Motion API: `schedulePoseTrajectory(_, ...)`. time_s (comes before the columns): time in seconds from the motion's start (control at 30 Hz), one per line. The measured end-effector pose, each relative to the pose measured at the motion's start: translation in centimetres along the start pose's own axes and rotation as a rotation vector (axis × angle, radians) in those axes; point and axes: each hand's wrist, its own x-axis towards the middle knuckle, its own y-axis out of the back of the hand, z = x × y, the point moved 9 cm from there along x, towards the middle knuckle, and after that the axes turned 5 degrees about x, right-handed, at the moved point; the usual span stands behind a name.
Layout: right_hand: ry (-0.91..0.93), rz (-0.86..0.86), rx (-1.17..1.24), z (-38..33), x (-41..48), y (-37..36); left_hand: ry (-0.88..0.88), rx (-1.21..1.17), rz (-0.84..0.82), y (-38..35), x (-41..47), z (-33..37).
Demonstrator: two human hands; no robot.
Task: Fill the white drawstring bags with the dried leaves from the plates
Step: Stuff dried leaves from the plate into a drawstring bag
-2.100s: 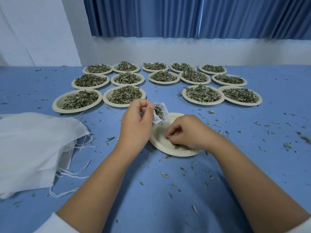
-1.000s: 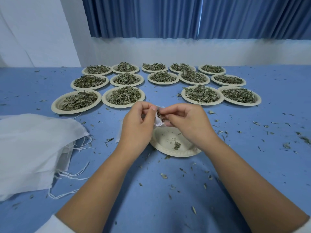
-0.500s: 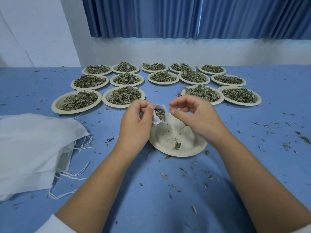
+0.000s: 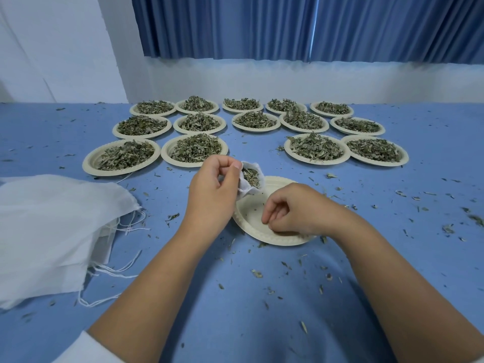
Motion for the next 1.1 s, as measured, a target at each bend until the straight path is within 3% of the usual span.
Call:
schedulePoseTrajectory(0.17,0.072,0.144,0.133,-0.6,-0.1,2.1,-0.001,0.025,0.002,0.1,0.1,-0.1)
schedulePoseTrajectory(0.3,0.207,0.435,0.65,-0.4,-0.6,5.3,-0.009,0.045,-0.007,-0.1,0.0,-0.1)
schedulePoseTrajectory(0.4,0.266,0.489,0.841,-0.6,-0.6,5.0,-0.015,0.047,-0.031,-0.5,-0.1,0.0)
schedulePoseTrajectory(0.57,0.318,0.419,0.821,-2.0,-0.3,3.3,-0.026,0.038,-0.035,-0.6,-0.2,0.3)
schedulePoseTrajectory(0.97,0.397,0.516,0.622,-2.5,-0.8,3.6,-0.04,0.002,-0.044,-0.7,-0.5,0.7)
schedulePoseTrajectory(1.1,0.366,0.496,0.728,-2.0,-0.4,3.3,-0.034,0.003,-0.035,-0.6,-0.5,0.8)
